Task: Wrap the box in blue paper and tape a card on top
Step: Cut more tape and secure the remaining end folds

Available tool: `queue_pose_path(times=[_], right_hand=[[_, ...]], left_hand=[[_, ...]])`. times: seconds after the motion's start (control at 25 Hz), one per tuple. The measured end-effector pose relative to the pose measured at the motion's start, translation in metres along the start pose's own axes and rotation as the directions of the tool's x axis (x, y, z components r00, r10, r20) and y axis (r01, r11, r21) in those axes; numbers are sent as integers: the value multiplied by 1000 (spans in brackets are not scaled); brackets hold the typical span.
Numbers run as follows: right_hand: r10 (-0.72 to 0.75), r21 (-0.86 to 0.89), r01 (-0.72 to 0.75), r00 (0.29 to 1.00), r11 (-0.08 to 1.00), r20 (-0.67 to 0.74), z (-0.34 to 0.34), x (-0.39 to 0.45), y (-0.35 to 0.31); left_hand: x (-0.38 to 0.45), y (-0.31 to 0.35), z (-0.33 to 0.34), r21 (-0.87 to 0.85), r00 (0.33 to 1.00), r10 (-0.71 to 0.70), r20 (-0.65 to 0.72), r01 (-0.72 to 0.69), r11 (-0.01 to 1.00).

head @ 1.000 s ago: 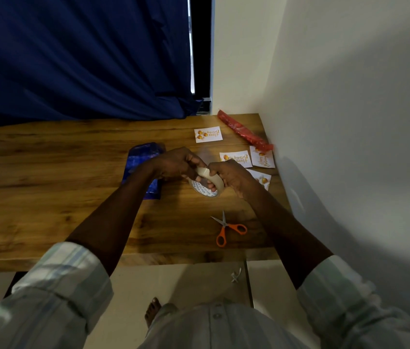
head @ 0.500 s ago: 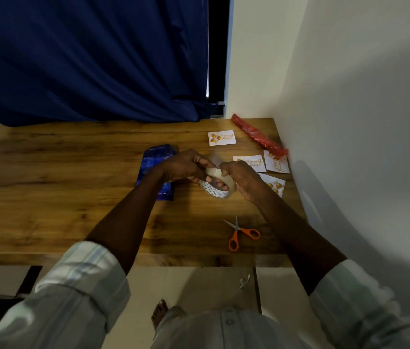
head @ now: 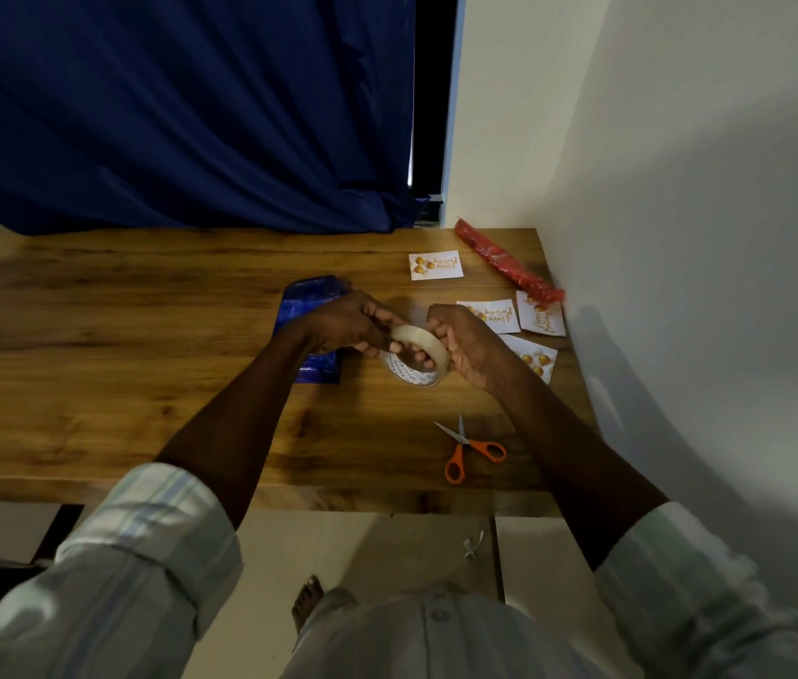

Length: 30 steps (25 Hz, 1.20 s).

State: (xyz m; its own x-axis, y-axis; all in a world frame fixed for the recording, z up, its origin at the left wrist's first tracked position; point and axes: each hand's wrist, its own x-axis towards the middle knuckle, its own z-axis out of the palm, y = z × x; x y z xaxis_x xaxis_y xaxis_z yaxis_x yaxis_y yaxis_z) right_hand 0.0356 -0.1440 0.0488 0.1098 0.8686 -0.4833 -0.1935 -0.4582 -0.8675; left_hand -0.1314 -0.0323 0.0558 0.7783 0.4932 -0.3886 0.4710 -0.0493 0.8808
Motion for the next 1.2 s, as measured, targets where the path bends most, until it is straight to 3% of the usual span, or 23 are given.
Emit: queue_pose_path(times=[0.12, 0.28, 0.4, 0.48, 0.64, 0.76, 1.0, 1.2], right_hand=[[-22, -87, 20, 1000, 996, -17, -4, -2, -1], [-18, -27, 19, 1000, 999, 15, -3, -2, 3], [-62, 18, 60, 985, 998, 158, -11, -1, 8], [-165, 6, 168, 959, 986, 229, -21, 2, 14], [-299, -165, 321, 943, 933, 144, -24, 4, 16], [-342, -409, 327, 939, 852, 39, -21, 8, 17], [-323, -618, 277, 946, 736, 39, -20, 14, 20], [-285, -686, 232, 958, 690, 37, -17, 15, 17]], left_hand=[[0, 3, 4, 21, 1000, 9, 11, -9, 1000], [-2, 2, 4, 10, 1000, -10, 26, 10, 1000], [-3, -6, 2, -78, 1000, -15, 8, 16, 997], [-5, -9, 3, -201, 999, -13, -43, 4, 980], [-8, -11, 12, -376, 987, -12, -157, -49, 925], [-5, -17, 23, -498, 964, -26, -265, -113, 860], [2, -21, 57, -288, 872, -17, -489, -143, 947], [7, -17, 71, -183, 784, -35, -620, -101, 978]])
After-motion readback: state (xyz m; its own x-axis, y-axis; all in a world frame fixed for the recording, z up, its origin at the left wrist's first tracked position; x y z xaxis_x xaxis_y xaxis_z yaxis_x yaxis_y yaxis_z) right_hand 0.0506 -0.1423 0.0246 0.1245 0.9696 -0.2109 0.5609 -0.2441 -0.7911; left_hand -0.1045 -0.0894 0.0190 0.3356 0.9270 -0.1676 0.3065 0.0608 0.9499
